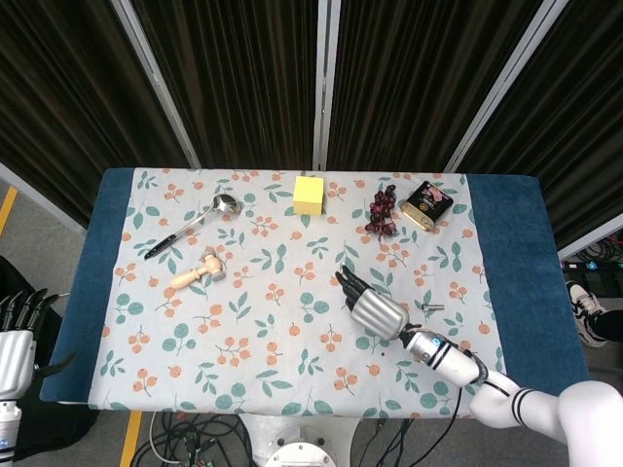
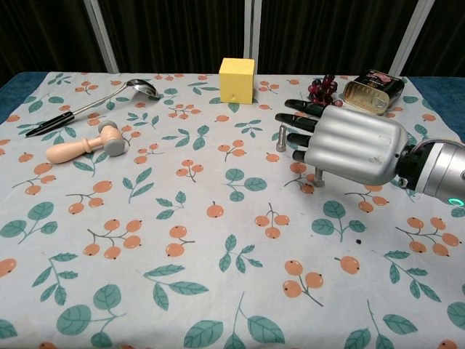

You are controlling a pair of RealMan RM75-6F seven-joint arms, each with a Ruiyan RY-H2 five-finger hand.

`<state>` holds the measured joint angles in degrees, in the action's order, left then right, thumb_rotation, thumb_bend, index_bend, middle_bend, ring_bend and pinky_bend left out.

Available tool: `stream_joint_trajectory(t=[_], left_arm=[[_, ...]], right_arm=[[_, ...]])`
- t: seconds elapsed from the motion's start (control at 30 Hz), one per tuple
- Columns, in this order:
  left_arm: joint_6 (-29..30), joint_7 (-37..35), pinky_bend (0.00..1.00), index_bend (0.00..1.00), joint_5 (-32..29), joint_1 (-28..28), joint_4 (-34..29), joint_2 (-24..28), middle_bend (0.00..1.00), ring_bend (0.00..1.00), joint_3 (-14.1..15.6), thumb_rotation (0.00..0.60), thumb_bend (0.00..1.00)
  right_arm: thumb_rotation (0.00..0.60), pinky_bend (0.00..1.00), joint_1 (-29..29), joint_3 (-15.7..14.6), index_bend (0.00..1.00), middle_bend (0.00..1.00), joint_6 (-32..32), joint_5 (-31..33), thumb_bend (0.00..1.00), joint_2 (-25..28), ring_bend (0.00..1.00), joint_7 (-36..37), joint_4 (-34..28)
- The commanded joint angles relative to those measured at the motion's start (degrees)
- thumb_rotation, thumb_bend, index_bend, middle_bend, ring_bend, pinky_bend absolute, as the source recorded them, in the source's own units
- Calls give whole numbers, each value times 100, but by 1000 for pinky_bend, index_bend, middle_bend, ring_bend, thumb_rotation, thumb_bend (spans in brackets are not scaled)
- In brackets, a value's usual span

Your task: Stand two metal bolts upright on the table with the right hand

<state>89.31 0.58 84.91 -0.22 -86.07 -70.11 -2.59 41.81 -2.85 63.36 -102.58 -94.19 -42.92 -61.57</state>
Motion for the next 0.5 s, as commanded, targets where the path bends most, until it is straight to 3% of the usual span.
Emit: stream_joint_trajectory(t=[0.03,0.27,0.5], left_arm=[[0,-3,0,158,0,0,2,0,87,0,0,600,0],[6,8,0,158,11,-5,1,-3,87,0,-3,600,0],[18,24,0,158,14,-8,-14,10,87,0,-13,600,0]], right_arm=[[600,0,-15,3,437,261,3,2,393,13,0,-22,-23],[600,0,-77,27,421,256,39,34,385,39,0,-34,-76],[600,0,-208,129,288,237,357,77,185,41,0,200,-247]])
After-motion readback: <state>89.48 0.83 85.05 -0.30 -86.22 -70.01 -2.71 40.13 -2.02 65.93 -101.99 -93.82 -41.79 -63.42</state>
